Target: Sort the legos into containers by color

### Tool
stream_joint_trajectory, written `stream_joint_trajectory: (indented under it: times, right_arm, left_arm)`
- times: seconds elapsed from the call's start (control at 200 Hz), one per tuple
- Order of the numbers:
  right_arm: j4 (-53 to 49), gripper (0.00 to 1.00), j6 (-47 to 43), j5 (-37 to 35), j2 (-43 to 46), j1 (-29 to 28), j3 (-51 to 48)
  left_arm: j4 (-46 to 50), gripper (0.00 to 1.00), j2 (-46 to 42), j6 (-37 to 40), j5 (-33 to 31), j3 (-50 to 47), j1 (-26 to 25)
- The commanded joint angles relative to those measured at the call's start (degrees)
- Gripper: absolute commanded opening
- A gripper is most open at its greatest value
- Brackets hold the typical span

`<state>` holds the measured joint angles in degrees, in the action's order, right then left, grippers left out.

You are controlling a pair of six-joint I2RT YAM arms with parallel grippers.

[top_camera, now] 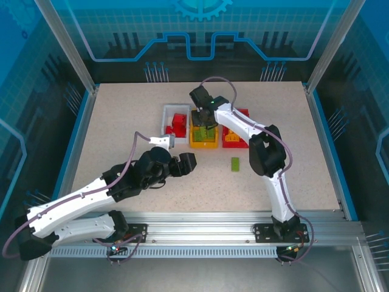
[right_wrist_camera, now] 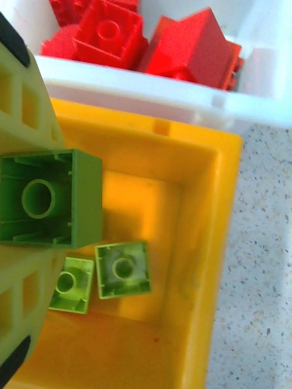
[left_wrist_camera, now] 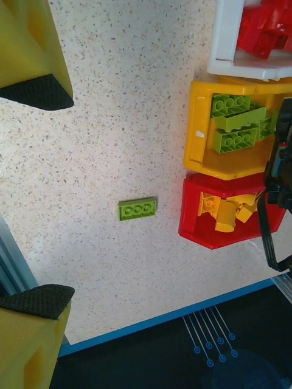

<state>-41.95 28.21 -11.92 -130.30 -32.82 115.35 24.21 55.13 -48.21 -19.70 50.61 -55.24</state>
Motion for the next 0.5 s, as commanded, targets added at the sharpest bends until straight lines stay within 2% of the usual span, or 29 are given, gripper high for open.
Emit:
stream_joint_trajectory:
  times: [0.0, 0.08, 0.25, 0.35, 0.495]
  right_arm:
    - [-1.56, 0.51, -0.92, 1.39, 1.39, -0.27, 0.59]
    - [-0.32, 0.57, -1.28, 1.28, 4.87, -0.53, -1.58]
    - [1.37, 0.56, -1.63, -0.49, 15.72, -1.86, -8.58]
    - [3.16, 0.55, -0.38, -2.69, 25.65, -2.66, -18.41]
    - [3.95, 0.55, 4.69, -6.40, 43.79, -2.88, -38.24]
  left_arm:
    - [-0.16, 0.80, 0.40, -0.95, 0.45, -0.32, 0.22]
    - [-0.64, 0.79, 1.48, -0.93, 1.09, -0.45, 0.14]
    - [-1.30, 0.77, 6.51, -0.78, 2.41, -0.84, -0.13]
    - [-1.51, 0.76, 12.49, -0.62, 3.64, 0.67, -0.93]
    - [-2.41, 0.75, 23.87, 0.71, 4.09, 5.93, -3.64]
